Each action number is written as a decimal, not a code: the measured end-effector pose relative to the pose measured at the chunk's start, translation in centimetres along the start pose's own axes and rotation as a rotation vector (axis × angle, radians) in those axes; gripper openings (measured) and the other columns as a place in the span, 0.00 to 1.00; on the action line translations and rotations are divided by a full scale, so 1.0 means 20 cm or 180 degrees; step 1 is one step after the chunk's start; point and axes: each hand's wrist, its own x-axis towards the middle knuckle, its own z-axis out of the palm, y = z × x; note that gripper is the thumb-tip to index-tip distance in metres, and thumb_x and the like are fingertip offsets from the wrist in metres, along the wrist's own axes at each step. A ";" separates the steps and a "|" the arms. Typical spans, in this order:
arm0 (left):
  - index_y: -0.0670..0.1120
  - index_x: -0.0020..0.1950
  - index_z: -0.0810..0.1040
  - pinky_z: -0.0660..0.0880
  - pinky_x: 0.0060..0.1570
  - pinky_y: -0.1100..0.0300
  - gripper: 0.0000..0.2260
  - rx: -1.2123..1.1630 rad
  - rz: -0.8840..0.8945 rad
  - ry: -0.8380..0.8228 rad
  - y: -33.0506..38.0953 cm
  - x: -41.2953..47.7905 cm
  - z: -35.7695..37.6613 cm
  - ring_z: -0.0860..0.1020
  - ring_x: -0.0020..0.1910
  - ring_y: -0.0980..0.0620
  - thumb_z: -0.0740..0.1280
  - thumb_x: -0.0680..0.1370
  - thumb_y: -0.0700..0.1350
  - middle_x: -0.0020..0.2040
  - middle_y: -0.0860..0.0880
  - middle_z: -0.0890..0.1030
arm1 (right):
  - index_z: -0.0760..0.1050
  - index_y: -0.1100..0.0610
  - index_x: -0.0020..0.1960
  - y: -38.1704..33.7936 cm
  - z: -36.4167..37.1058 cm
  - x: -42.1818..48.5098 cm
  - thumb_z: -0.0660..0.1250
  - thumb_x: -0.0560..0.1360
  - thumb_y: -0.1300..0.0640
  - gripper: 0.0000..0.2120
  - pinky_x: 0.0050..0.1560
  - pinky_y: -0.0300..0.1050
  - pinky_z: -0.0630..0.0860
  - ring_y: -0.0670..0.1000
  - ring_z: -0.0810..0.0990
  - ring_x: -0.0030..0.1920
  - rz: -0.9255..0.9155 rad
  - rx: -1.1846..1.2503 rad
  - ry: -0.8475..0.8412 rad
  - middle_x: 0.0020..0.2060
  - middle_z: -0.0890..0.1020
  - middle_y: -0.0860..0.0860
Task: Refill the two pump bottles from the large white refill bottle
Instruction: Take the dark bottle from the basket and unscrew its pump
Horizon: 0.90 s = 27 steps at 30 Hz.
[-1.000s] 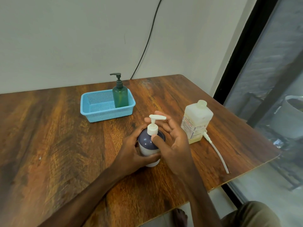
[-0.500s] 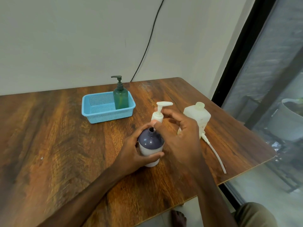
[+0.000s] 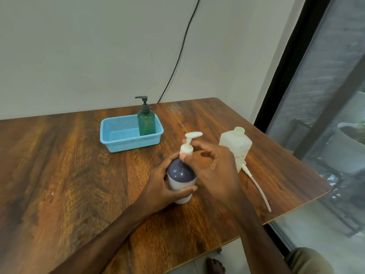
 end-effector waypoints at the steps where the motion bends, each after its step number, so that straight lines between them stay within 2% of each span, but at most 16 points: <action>1: 0.51 0.75 0.71 0.79 0.66 0.53 0.39 0.0003 0.0017 0.0016 0.01 0.00 0.00 0.79 0.68 0.52 0.84 0.67 0.46 0.69 0.56 0.80 | 0.81 0.47 0.65 -0.02 -0.02 0.02 0.73 0.77 0.52 0.16 0.56 0.36 0.79 0.36 0.82 0.55 -0.0019 0.0069 0.0149 0.55 0.85 0.38; 3: 0.51 0.75 0.72 0.79 0.66 0.54 0.39 0.0030 0.0034 0.0016 0.02 0.00 0.00 0.80 0.67 0.51 0.84 0.67 0.46 0.68 0.57 0.80 | 0.81 0.49 0.66 -0.10 -0.07 0.07 0.73 0.78 0.52 0.17 0.55 0.37 0.80 0.41 0.83 0.54 -0.0127 0.0198 0.0468 0.56 0.85 0.42; 5: 0.50 0.75 0.72 0.79 0.65 0.53 0.39 0.0040 0.0021 0.0005 0.02 0.00 0.00 0.80 0.67 0.51 0.85 0.67 0.46 0.67 0.56 0.80 | 0.81 0.50 0.65 -0.19 -0.14 0.13 0.73 0.78 0.53 0.15 0.53 0.37 0.80 0.41 0.84 0.52 -0.0335 0.0272 0.0713 0.53 0.86 0.42; 8: 0.50 0.75 0.72 0.79 0.66 0.50 0.39 0.0084 0.0032 -0.0023 0.01 0.00 0.00 0.80 0.67 0.50 0.85 0.67 0.45 0.68 0.55 0.80 | 0.81 0.50 0.64 -0.30 -0.24 0.24 0.72 0.79 0.53 0.14 0.55 0.44 0.82 0.42 0.84 0.51 -0.0587 0.0149 0.0875 0.51 0.85 0.41; 10: 0.51 0.75 0.72 0.79 0.66 0.49 0.39 0.0109 0.0038 -0.0021 0.01 0.00 0.00 0.80 0.67 0.50 0.85 0.67 0.45 0.68 0.55 0.80 | 0.81 0.49 0.64 -0.32 -0.28 0.29 0.71 0.80 0.52 0.13 0.53 0.39 0.81 0.40 0.83 0.50 -0.0645 -0.0086 0.0846 0.49 0.84 0.38; 13: 0.52 0.75 0.72 0.79 0.66 0.49 0.39 0.0148 0.0040 -0.0016 0.01 0.00 0.00 0.80 0.67 0.51 0.85 0.67 0.46 0.68 0.55 0.79 | 0.83 0.47 0.59 -0.28 -0.29 0.31 0.71 0.79 0.52 0.10 0.46 0.30 0.77 0.39 0.82 0.47 -0.0504 -0.0351 0.0536 0.46 0.84 0.38; 15: 0.52 0.75 0.72 0.79 0.66 0.49 0.40 0.0153 0.0037 -0.0007 0.01 0.00 0.00 0.80 0.67 0.50 0.85 0.67 0.46 0.68 0.55 0.79 | 0.84 0.49 0.53 -0.18 -0.24 0.29 0.72 0.78 0.52 0.05 0.42 0.33 0.75 0.43 0.82 0.44 -0.0214 -0.0584 0.0147 0.44 0.85 0.43; 16: 0.52 0.75 0.72 0.79 0.65 0.49 0.40 0.0150 0.0044 -0.0003 0.01 0.00 0.00 0.80 0.66 0.50 0.85 0.67 0.46 0.67 0.55 0.79 | 0.84 0.50 0.51 -0.12 -0.21 0.28 0.72 0.78 0.52 0.04 0.42 0.38 0.75 0.45 0.81 0.42 -0.0094 -0.0748 -0.0014 0.42 0.85 0.44; 18: 0.52 0.75 0.72 0.80 0.65 0.48 0.39 0.0157 0.0056 -0.0007 0.01 0.00 0.00 0.80 0.66 0.50 0.85 0.67 0.46 0.67 0.54 0.80 | 0.84 0.50 0.54 0.03 -0.12 0.23 0.73 0.77 0.52 0.06 0.43 0.45 0.78 0.45 0.81 0.41 0.0119 -0.1101 -0.0225 0.45 0.86 0.46; 20: 0.52 0.75 0.72 0.80 0.64 0.48 0.39 0.0160 0.0043 -0.0017 0.01 0.00 0.00 0.80 0.66 0.50 0.85 0.67 0.46 0.68 0.55 0.79 | 0.82 0.51 0.62 0.15 -0.03 0.19 0.72 0.78 0.51 0.13 0.50 0.48 0.81 0.46 0.83 0.47 0.0423 -0.1432 -0.0362 0.53 0.85 0.48; 21: 0.52 0.75 0.72 0.80 0.64 0.48 0.39 0.0166 0.0036 -0.0018 0.01 0.00 -0.01 0.80 0.66 0.51 0.85 0.67 0.46 0.68 0.56 0.79 | 0.81 0.51 0.63 0.20 0.00 0.17 0.71 0.79 0.50 0.14 0.51 0.49 0.82 0.47 0.83 0.49 0.0574 -0.1578 -0.0414 0.55 0.85 0.49; 24: 0.52 0.75 0.72 0.80 0.65 0.47 0.39 0.0197 0.0019 -0.0018 0.01 0.00 -0.01 0.80 0.67 0.52 0.85 0.67 0.46 0.69 0.56 0.79 | 0.80 0.52 0.60 0.29 0.06 0.14 0.66 0.81 0.48 0.12 0.53 0.49 0.82 0.49 0.82 0.50 0.0868 -0.1783 -0.0494 0.53 0.84 0.50; 27: 0.52 0.75 0.72 0.80 0.64 0.46 0.39 0.0260 0.0057 -0.0008 0.00 0.00 -0.02 0.80 0.67 0.51 0.85 0.68 0.45 0.68 0.55 0.80 | 0.80 0.52 0.61 0.34 0.07 0.10 0.68 0.80 0.52 0.10 0.52 0.47 0.82 0.49 0.83 0.50 0.1012 -0.1822 -0.0677 0.54 0.84 0.50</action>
